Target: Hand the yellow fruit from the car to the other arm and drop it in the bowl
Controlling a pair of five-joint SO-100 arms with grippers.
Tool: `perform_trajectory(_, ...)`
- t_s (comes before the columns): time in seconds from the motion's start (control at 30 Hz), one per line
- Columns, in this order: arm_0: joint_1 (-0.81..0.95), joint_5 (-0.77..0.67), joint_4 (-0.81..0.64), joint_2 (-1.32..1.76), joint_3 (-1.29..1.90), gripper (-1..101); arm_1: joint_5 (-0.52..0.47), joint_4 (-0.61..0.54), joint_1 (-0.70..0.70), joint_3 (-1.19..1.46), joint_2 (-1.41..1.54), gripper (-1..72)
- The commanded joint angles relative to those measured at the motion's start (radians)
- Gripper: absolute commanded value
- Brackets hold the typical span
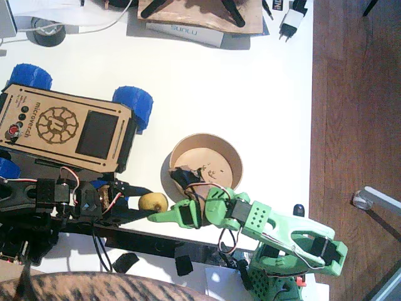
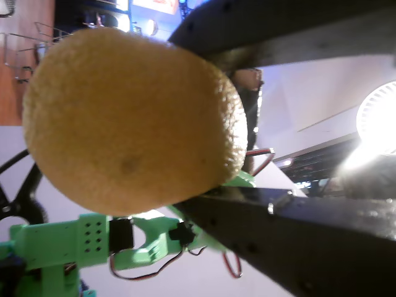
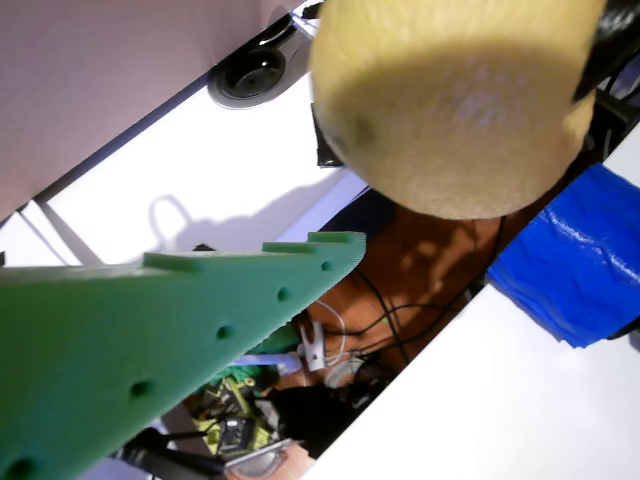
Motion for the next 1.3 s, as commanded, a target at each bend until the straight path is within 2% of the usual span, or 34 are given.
perform_trajectory(0.0, 0.009, -0.012, -0.020, -0.002, -0.008, 0, -0.014, 0.018, 0.023, -0.066, 0.034, 29.5)
perform_trajectory(0.43, 0.011, -0.012, -0.023, 0.003, -0.008, 0, -0.011, -0.052, 0.058, -0.089, -0.115, 33.4)
perform_trajectory(0.83, 0.011, -0.011, 0.008, -0.011, -0.008, 0, -0.051, -0.135, 0.071, -0.140, -0.227, 30.8)
perform_trajectory(1.03, 0.011, -0.011, 0.017, -0.026, -0.008, 0, -0.034, -0.193, 0.061, -0.164, -0.308, 30.7)
perform_trajectory(1.27, 0.011, -0.011, 0.015, -0.035, -0.008, 0, 0.000, -0.199, 0.035, -0.190, -0.371, 31.3)
